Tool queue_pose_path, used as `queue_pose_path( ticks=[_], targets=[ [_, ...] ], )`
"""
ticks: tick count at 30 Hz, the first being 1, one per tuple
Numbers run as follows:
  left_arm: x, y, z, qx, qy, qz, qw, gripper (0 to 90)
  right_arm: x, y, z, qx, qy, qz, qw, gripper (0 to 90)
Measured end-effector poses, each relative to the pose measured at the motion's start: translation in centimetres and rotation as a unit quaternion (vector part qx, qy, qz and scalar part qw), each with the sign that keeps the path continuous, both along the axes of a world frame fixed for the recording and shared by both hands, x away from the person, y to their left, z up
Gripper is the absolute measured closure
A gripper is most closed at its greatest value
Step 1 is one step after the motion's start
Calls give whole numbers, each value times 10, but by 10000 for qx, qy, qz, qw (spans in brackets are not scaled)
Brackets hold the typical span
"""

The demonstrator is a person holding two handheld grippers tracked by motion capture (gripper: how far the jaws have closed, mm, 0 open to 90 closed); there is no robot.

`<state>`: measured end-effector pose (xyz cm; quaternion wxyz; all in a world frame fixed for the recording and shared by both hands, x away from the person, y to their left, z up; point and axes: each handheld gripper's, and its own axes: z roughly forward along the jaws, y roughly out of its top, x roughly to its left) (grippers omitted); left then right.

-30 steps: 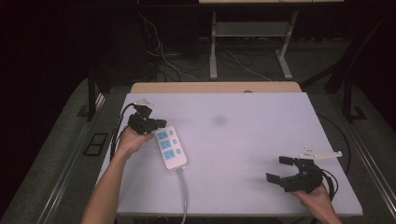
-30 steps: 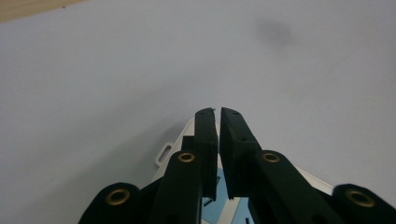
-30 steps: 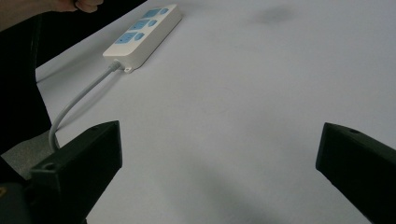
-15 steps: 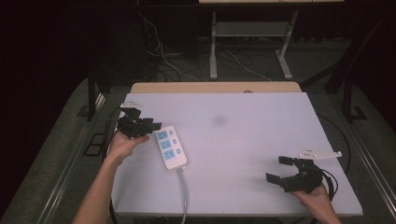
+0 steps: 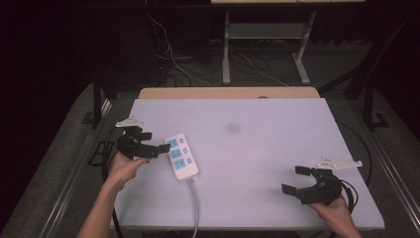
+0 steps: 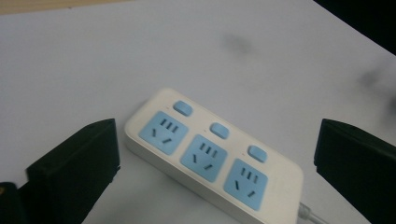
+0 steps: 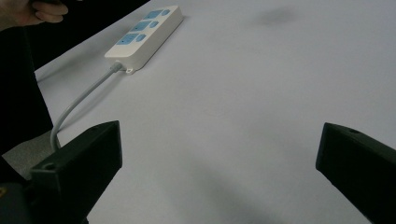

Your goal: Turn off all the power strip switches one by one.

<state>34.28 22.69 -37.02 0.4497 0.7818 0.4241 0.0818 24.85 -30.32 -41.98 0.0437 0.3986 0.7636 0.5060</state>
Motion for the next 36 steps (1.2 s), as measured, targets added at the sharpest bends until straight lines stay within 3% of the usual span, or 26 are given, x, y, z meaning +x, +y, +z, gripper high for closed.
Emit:
queue_pose_path(
  ticks=[9,15,23,36],
  targets=[
    [-25,-3,-8,-33,-158,-131,9998,0,-1,0,1,7,-1,0,10000,3],
    [-41,-5,-21,-196,-231,-73,9995,0,-1,1,0,-3,13,1,10000,3],
    [-63,-20,-41,-185,-344,-242,9989,0,-1,0,0,-10,22,19,10000,3],
    [-77,-41,-52,-72,-424,-553,9975,0,-5,-2,0,-13,66,7,10000,3]
  ],
)
